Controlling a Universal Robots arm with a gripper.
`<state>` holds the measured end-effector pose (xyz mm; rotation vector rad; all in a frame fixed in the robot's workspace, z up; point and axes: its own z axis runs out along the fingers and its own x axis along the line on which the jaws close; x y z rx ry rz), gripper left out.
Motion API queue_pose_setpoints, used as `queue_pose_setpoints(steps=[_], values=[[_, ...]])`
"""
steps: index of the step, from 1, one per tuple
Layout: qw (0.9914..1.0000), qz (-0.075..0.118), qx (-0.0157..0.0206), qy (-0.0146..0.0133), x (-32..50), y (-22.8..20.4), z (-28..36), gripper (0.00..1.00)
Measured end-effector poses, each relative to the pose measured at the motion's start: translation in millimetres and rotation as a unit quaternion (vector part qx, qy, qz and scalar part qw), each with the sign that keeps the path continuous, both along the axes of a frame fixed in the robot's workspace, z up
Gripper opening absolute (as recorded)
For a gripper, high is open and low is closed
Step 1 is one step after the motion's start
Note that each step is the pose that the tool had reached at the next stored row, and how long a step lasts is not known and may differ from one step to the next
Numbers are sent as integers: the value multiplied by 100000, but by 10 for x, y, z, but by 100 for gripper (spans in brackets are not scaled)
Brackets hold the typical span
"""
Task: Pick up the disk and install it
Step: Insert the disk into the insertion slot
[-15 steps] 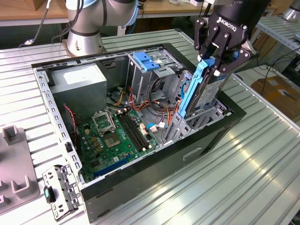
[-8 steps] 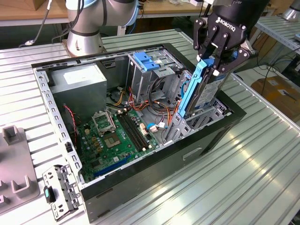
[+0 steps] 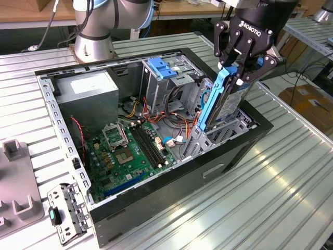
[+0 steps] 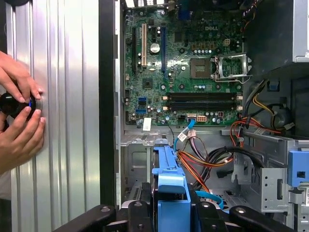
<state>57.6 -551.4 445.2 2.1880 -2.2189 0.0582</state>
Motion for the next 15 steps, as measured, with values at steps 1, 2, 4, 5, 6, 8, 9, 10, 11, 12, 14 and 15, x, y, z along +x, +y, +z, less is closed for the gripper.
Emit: queue_pose_setpoints(steps=[1,2,4,5,6,8,9,10,11,12,14,15], values=[[100000,-11,-1,8,0,0,-3,37],[100000,-13,5,19,0,0,-7,37],[100000,-22,1,42,0,0,-13,37],[100000,-27,1,55,0,0,-16,37],[100000,-30,-4,73,1,-1,-18,37],[100000,-32,-7,85,1,-1,-19,37],[100000,-30,-5,85,1,0,-20,37],[100000,-32,0,85,1,0,-20,37],[100000,-34,-2,85,1,0,-20,37],[100000,-33,-2,86,1,0,-20,37],[100000,-34,-2,85,1,0,-21,37],[100000,-31,0,86,1,0,-21,37]])
